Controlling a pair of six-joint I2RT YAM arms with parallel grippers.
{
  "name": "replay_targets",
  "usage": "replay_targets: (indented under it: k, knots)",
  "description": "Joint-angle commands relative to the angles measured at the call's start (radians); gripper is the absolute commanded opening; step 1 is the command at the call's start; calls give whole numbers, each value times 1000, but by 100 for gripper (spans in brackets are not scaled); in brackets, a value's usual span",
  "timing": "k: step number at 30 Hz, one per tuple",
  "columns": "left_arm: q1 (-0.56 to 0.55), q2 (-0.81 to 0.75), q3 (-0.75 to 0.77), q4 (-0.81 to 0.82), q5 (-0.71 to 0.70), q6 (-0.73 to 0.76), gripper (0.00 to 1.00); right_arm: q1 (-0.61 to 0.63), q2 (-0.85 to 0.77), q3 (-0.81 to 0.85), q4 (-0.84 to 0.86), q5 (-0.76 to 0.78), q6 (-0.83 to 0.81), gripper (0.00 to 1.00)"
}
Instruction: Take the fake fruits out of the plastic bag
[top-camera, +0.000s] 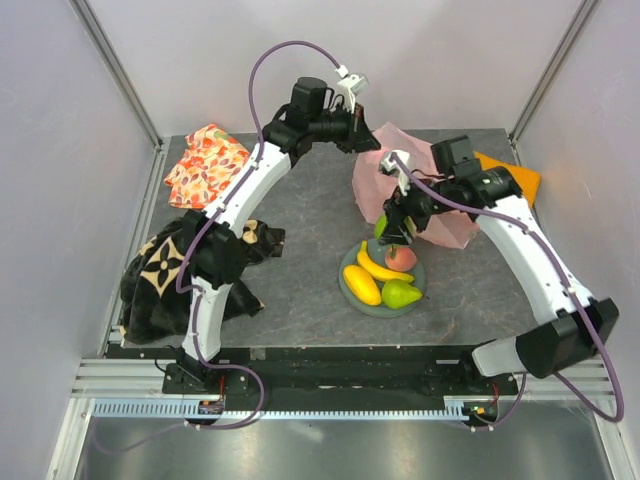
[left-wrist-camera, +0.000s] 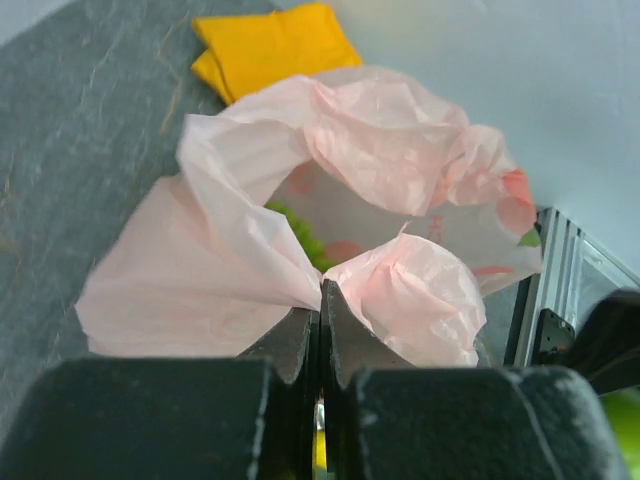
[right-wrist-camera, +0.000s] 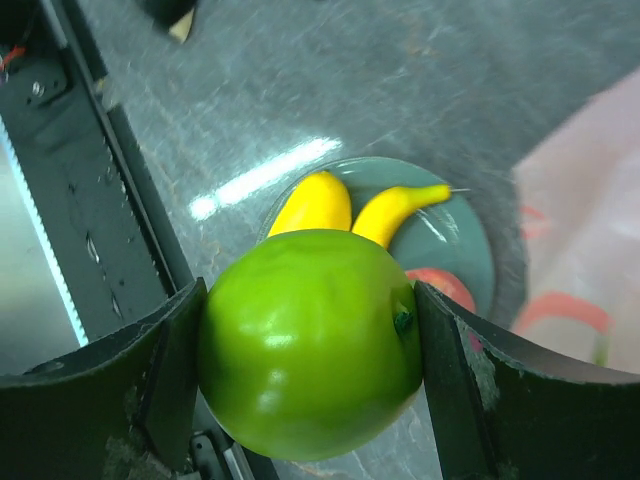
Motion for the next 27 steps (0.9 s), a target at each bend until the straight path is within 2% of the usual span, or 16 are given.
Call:
replay_targets:
  k: [1,2,3,5,6,9,15,27]
  knots:
    - [-6,-20,57,77,33,-22,2,31,96,-13,-29,-78,-121,48]
    - [-8,-29,48,76,8,-19,4,34,112,-14,-17,-72,-128,48]
    - [-8,-35,44,73,-1,-17,17,38,138,-23,10,-63,-139,48]
    - [-8,-55,41,70,-36,-22,33,41,162,-37,38,-26,-173,49]
    - [-6,-61,39,70,-56,-26,49,41,188,-49,59,-15,-182,49]
    - [-6,-86,39,70,-115,-19,60,42,242,-63,105,26,-191,48]
    - [-6,-103,27,65,-144,-5,62,62,331,-53,185,97,-155,48]
    - [-6,-127,-12,56,-144,-3,63,93,432,-74,227,183,-127,49]
